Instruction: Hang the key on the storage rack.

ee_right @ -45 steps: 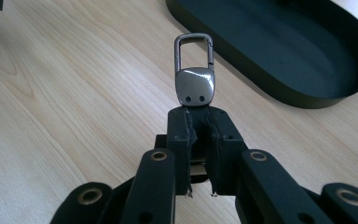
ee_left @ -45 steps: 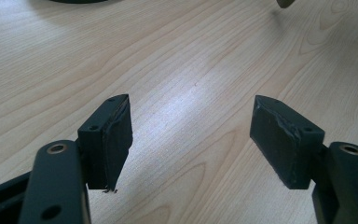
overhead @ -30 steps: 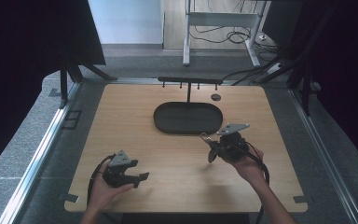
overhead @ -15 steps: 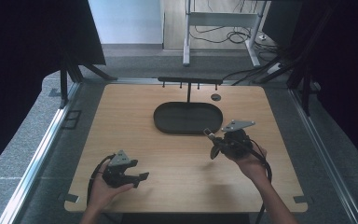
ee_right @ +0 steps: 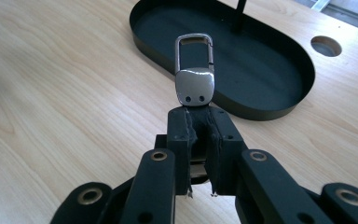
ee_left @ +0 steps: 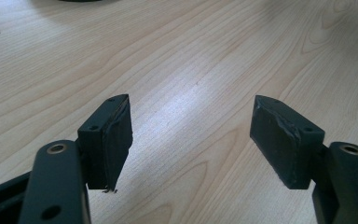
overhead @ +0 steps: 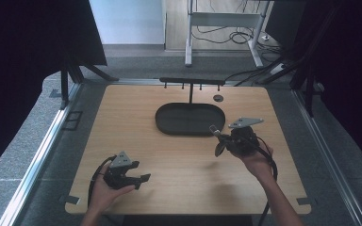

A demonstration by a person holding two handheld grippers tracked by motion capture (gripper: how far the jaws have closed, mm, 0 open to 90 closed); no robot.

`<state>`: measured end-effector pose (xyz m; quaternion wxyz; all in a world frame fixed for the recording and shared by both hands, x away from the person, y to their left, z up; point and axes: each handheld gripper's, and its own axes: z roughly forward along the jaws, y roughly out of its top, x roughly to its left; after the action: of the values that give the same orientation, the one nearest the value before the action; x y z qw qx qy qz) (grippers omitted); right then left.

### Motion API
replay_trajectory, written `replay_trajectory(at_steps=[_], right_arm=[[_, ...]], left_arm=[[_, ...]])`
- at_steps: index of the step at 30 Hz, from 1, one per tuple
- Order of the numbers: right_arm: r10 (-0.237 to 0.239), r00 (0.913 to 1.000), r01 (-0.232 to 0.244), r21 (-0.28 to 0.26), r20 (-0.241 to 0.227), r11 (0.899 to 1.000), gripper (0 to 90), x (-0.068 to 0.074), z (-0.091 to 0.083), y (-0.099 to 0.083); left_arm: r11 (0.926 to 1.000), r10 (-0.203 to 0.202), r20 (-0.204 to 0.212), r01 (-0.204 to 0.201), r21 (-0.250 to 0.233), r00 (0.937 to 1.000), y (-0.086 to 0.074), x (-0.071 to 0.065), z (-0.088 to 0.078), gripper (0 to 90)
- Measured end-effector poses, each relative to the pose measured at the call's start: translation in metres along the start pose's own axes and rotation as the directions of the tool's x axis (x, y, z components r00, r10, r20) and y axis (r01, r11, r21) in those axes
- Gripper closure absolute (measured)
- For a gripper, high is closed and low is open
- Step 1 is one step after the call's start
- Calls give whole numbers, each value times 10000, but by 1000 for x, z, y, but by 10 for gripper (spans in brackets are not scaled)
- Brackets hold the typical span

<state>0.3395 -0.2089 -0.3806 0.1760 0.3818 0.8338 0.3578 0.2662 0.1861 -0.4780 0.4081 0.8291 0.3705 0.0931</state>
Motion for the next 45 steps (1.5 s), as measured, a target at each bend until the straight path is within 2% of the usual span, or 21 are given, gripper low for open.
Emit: replay_trajectory(at_steps=[31, 38, 45], right_arm=[[665, 9967, -640, -522, 469, 9966, 806, -28, -1, 19], [977, 9938, -939, -691, 540, 9932, 806, -37, -1, 23], [958, 9924, -911, -626, 775, 9939, 806, -45, 2, 27]], left_arm=[[10000, -20, 0, 20, 7, 10000, 0, 0, 0, 304], [10000, -13, 23, 13, 34, 10000, 0, 0, 0, 304], [10000, -46, 26, 46, 6, 10000, 0, 1, -1, 304]])
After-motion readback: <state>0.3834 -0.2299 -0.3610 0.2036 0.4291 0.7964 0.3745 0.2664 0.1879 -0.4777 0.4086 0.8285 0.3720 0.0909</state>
